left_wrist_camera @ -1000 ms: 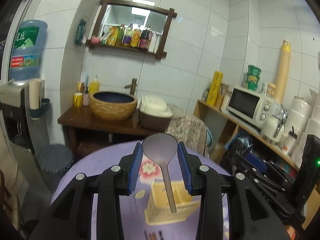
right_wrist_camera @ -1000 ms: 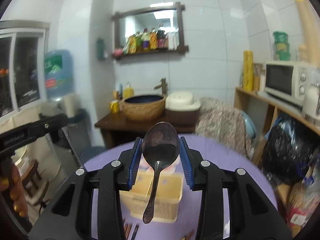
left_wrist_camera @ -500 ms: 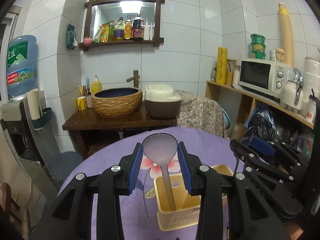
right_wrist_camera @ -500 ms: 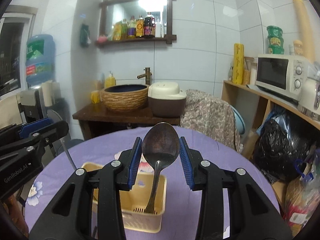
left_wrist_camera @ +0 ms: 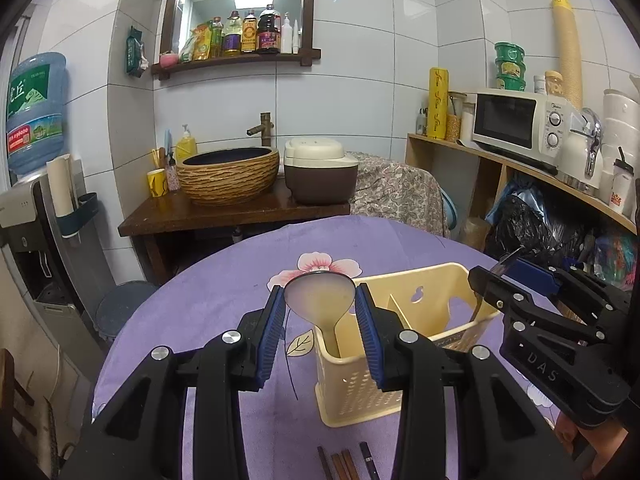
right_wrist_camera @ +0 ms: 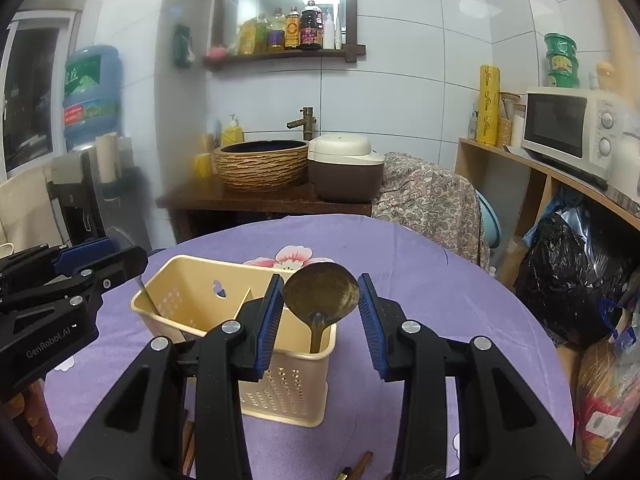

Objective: Organize utensils
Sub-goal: 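Open both tools to drop the spoons into the cream holder, then move both open tools back toward the row of chopsticks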

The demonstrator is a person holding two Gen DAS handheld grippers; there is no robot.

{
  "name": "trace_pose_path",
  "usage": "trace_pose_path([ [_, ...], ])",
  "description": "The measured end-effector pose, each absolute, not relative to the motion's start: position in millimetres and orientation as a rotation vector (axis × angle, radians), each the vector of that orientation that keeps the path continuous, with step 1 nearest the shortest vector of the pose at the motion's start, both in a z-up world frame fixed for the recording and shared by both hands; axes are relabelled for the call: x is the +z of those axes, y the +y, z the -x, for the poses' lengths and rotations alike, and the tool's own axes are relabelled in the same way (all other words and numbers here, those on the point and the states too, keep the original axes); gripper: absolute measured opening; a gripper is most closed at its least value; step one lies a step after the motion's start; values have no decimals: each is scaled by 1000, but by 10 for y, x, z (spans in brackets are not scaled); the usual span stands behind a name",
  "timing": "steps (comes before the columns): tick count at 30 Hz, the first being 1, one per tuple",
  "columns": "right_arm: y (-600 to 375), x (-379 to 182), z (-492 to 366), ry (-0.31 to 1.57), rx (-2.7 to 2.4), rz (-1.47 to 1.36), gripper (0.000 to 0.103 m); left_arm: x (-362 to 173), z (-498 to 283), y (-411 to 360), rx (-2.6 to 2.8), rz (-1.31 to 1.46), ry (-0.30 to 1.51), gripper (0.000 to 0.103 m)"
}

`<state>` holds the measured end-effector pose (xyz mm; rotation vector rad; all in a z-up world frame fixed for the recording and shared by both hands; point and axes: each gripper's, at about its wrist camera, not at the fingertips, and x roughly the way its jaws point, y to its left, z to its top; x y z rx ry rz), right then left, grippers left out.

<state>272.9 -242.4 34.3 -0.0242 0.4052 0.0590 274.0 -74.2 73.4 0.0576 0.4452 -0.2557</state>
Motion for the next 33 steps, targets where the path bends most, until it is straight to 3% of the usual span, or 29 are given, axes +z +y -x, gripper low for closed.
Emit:
trace_pose_path([
  [6,-2397,293,-2714,407,58,34,39,702,-2710,-719,-260,-48,445,37],
  [8,-2403,275,-2713,411,60,28,41,698,-2696,-702,-258,-46,442,45],
  [10,-2417,277,-2686,401,56,18,61,704,-2657,-674,-252,-37,428,62],
  [14,-2450,310,-2596,374,53,6,65,754,-2536,-602,-242,-20,387,72],
  [19,-2542,380,-2422,366,42,-38,79,814,-2284,-472,-222,0,335,94],
  [22,-2565,404,-2263,377,46,-54,90,792,-2123,-421,-222,4,329,98],
  [25,-2559,400,-2086,401,58,-57,95,721,-1999,-407,-226,-11,355,98],
  [33,-2458,202,-1503,440,37,34,97,329,-1657,-231,-235,26,480,98],
])
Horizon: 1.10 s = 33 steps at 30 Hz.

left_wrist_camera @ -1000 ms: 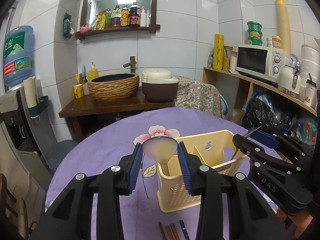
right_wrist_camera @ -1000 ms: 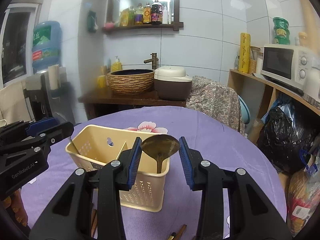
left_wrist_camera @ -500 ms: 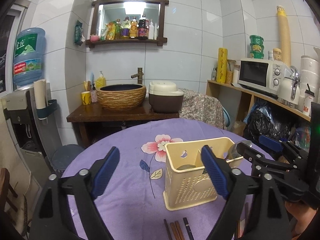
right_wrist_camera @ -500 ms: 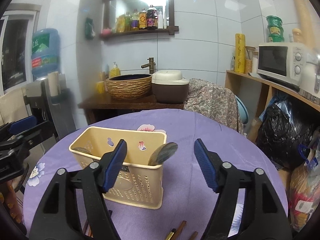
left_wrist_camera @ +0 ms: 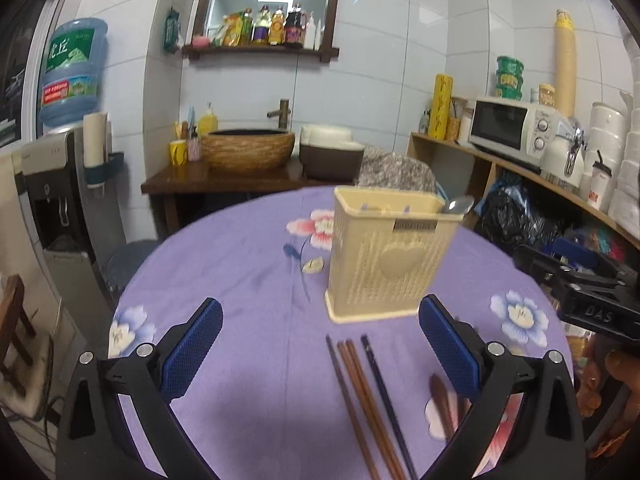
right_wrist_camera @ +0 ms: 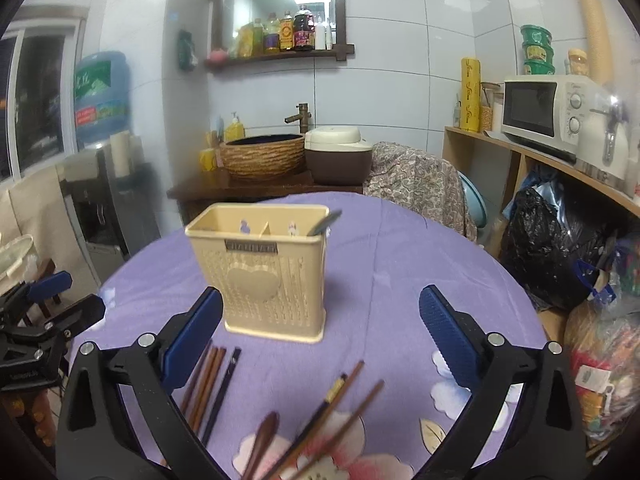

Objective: Organize utensils
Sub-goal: 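Move both open tools back toward the row of chopsticks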

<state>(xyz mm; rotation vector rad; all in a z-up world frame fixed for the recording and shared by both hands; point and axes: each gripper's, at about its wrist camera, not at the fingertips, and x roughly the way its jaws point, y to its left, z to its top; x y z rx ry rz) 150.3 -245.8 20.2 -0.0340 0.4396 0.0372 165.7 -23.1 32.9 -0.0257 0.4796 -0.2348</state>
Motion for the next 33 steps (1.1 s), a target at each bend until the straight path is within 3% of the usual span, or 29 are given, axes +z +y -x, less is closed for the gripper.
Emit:
trace_pose_path([
  [14,-2593,-574,-991,629,-78,89,97,-373,-1264,32,-133,5,639,98],
  [33,-2362,-995,-949,773,-42,93,97,-599,-1140,-101,-178,-1,703,97],
])
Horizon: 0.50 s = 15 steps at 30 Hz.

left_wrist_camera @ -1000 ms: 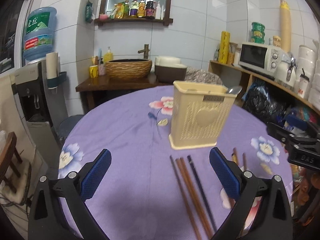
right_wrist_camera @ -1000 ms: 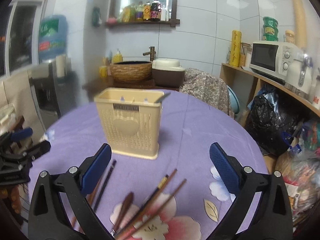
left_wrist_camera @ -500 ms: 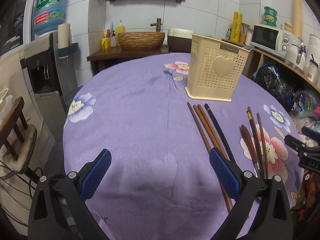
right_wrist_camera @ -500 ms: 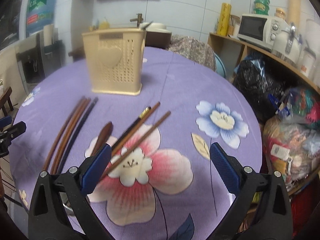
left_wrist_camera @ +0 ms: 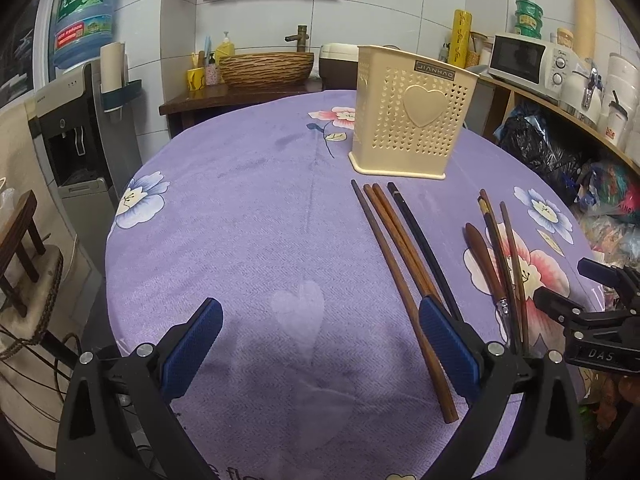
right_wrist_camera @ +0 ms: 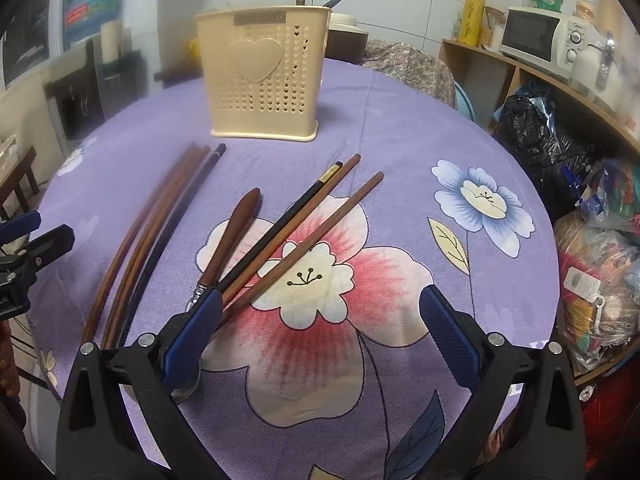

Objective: Organize utensils
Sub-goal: 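Move both open tools back toward the row of chopsticks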

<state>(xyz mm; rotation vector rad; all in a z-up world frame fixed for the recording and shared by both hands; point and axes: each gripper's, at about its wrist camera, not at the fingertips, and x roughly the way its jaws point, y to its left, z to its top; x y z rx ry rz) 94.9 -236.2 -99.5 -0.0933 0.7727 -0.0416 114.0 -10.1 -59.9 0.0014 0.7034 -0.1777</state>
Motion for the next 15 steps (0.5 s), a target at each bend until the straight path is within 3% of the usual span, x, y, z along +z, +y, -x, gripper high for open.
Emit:
trace_pose_path([
  [15,-2385,-1081,-1267,887,-41,46,97,-611,-1118,-144,-190,-16,709,97],
])
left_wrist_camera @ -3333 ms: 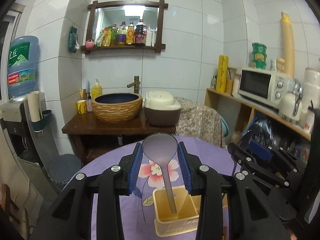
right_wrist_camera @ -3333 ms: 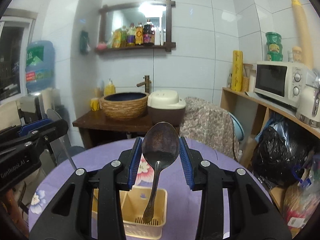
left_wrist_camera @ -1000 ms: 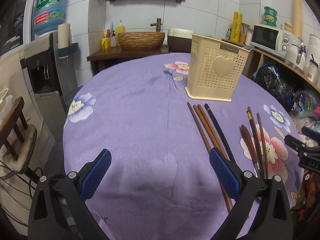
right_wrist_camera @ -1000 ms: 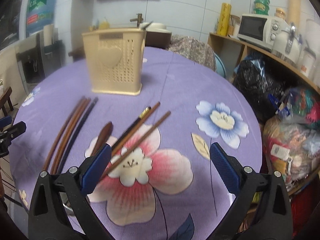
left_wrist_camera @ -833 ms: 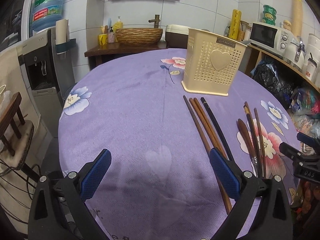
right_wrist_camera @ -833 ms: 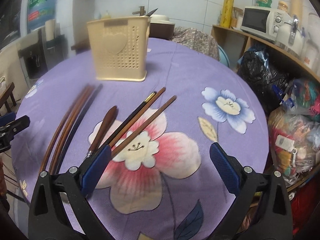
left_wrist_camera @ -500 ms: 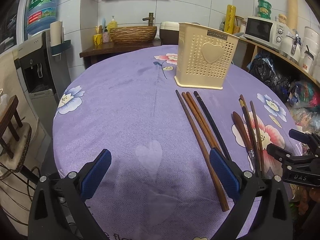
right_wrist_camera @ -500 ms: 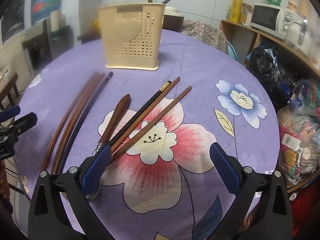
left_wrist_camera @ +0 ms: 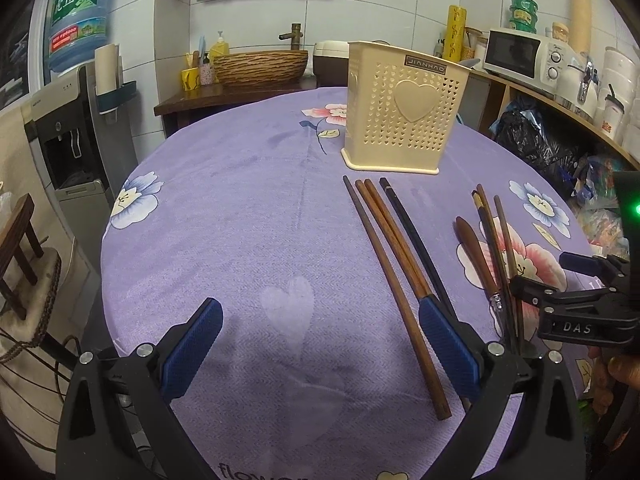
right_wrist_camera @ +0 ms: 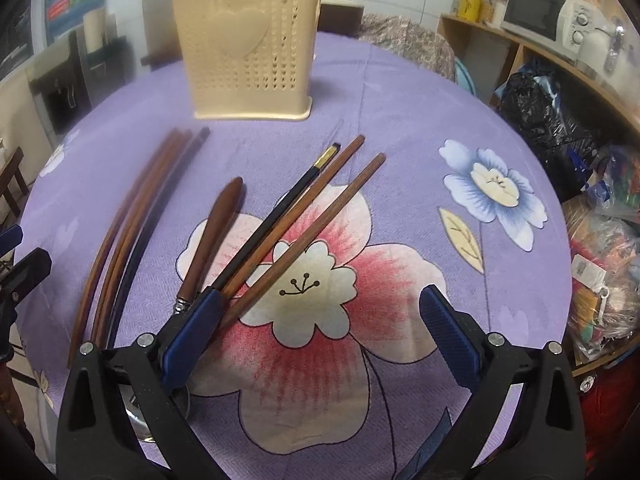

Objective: Organize utensils
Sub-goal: 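Move both open tools back toward the row of chopsticks, then grasp a wooden chopstick with the left tool while the right tool grasps another chopstick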

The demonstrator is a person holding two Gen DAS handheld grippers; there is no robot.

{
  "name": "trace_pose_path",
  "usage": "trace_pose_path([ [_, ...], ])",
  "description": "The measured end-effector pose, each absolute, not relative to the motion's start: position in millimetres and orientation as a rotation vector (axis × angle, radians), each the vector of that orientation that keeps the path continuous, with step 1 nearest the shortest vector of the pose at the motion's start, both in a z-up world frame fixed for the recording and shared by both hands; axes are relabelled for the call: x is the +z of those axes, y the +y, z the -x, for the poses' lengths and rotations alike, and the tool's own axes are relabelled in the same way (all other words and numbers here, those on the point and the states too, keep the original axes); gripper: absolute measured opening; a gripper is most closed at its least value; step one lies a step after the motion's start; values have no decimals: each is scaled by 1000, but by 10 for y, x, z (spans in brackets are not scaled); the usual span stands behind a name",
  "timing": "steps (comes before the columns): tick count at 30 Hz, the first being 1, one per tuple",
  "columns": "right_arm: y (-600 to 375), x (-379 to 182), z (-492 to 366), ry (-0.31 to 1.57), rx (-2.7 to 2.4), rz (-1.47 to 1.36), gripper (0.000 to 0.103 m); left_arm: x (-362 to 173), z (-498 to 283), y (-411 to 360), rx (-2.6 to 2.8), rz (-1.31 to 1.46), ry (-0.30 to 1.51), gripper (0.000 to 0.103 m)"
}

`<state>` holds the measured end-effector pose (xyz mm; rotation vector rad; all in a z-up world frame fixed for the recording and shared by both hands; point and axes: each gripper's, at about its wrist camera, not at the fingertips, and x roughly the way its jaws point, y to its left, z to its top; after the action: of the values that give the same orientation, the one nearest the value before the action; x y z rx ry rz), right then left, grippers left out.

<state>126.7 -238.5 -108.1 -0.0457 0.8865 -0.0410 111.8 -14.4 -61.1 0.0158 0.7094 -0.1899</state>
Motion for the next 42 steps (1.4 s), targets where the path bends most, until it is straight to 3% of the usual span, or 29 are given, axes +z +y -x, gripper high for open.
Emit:
trace_pose_path([
  [11,-2733,-1056,-1187,905,-103,30,97,-615,-1136,-167,-193,-29,732,97],
  [22,-2734,-1084,-1185,892,-93,-8,97,-768,-1202,-499,-273,-67,835,64],
  [27,-2788,-1075,-1177,889,-91,-26,97,-802,-1265,-596,-244,-151,827,59],
  [36,-3154,-1038,-1325,890,-70,-166,97,-760,-1807,-311,-215,-138,888,58],
  [38,-3181,-1011,-1407,890,-50,-191,94,-745,-1958,-313,-226,-145,908,58],
  [42,-3191,-983,-1579,899,-40,-195,78,-728,-2228,-350,-241,-164,941,59],
])
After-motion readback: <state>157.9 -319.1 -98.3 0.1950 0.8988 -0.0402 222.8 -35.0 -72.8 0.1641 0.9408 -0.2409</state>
